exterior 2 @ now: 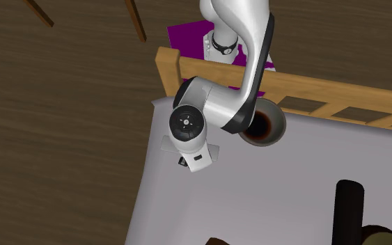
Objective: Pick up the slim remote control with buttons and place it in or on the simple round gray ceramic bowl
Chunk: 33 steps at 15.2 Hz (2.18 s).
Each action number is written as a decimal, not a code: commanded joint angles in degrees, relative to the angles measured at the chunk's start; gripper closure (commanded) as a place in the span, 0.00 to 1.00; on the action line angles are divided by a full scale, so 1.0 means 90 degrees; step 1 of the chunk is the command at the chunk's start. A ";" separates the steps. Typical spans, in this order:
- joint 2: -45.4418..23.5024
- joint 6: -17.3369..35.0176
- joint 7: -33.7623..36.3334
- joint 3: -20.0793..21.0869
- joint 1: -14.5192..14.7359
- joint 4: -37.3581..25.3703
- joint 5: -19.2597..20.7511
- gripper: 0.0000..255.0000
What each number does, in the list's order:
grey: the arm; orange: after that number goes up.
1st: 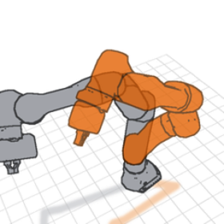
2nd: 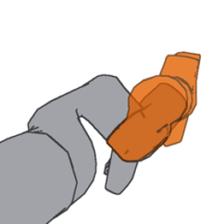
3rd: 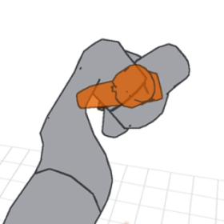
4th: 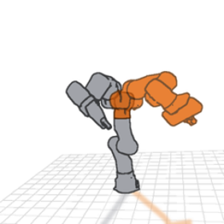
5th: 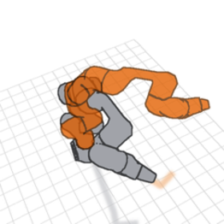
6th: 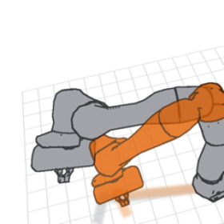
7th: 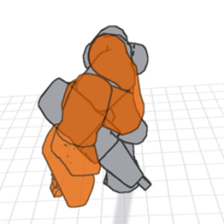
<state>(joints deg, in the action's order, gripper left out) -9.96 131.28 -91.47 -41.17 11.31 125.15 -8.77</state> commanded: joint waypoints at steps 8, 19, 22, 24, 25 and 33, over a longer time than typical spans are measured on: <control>0.0255 -0.0304 0.0175 -0.0067 0.0064 -0.0111 0.0246 1.00; 0.0865 -0.1176 0.0555 -0.0129 0.0167 -0.0544 0.0782 1.00; 0.0998 -0.1422 0.0632 -0.0125 0.0183 -0.0692 0.0888 1.00; 0.1079 -0.1587 0.0677 -0.0119 0.0192 -0.0798 0.0949 1.00; 0.1116 -0.1669 0.0698 -0.0116 0.0196 -0.0853 0.0978 1.00; 0.1353 -0.2337 0.0822 -0.0080 0.0222 -0.1344 0.1144 1.00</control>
<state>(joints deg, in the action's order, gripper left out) 1.97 111.01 -84.24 -41.96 13.26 113.63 1.36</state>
